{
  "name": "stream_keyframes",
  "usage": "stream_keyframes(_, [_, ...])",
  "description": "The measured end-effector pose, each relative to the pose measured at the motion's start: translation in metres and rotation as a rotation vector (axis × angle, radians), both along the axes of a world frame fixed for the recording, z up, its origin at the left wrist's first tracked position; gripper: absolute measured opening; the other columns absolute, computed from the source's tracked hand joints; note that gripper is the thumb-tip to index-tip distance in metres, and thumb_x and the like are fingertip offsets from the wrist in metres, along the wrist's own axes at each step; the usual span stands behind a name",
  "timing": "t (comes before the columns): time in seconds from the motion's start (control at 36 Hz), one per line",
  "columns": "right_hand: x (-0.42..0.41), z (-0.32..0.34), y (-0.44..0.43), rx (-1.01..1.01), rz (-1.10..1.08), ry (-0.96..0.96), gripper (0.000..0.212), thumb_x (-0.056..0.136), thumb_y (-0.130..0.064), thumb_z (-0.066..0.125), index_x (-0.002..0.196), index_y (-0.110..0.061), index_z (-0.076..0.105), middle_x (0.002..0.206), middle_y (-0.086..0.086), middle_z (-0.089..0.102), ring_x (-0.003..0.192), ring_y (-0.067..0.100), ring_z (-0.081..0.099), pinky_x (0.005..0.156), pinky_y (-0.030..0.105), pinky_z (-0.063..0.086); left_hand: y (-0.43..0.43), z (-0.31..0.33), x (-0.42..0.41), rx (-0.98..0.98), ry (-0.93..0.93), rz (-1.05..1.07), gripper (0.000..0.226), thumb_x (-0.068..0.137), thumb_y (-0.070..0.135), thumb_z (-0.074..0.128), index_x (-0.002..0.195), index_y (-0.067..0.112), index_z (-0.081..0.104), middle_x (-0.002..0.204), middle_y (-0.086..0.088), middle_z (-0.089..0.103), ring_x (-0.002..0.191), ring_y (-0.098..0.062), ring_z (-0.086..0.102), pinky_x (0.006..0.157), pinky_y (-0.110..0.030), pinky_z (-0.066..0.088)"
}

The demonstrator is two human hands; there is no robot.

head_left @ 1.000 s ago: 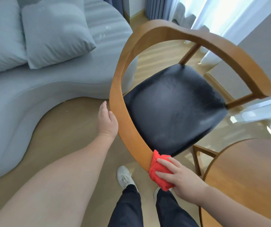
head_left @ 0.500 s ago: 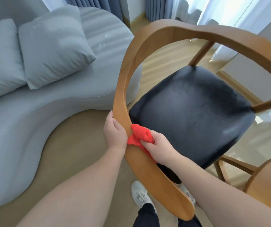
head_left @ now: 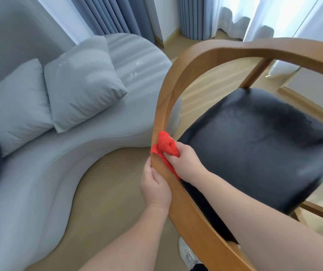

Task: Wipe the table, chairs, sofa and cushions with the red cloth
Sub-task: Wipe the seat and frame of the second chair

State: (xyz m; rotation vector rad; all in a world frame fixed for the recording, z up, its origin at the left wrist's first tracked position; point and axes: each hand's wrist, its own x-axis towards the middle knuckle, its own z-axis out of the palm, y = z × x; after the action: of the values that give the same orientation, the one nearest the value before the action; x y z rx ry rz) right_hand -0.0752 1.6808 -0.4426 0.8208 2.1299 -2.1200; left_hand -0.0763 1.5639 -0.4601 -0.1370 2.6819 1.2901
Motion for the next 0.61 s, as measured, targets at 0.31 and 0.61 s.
stream_keyframes(0.31, [-0.035, 0.009, 0.0, -0.003, -0.136, 0.048, 0.021, 0.095, -0.023, 0.051, 0.097, -0.037, 0.066, 0.086, -0.021, 0.069, 0.081, -0.002, 0.062, 0.07, 0.013, 0.048, 0.0, 0.007, 0.003, -0.019, -0.019, -0.029, 0.04, 0.101, 0.014, 0.032, 0.137, 0.017, 0.049, 0.124, 0.003, 0.059, 0.115, -0.014, 0.053, 0.098, -0.027, 0.04])
stream_keyframes(0.61, [-0.067, -0.001, 0.002, 0.082, -0.359, 0.176, 0.037, 0.095, -0.018, 0.051, 0.102, -0.052, 0.064, 0.117, -0.007, 0.055, 0.106, -0.002, 0.054, 0.094, 0.019, 0.044, 0.004, 0.009, -0.113, 0.128, -0.082, -0.26, 0.028, 0.1, 0.012, 0.038, 0.096, 0.025, 0.061, 0.105, 0.0, 0.067, 0.101, -0.016, 0.062, 0.094, -0.032, 0.047])
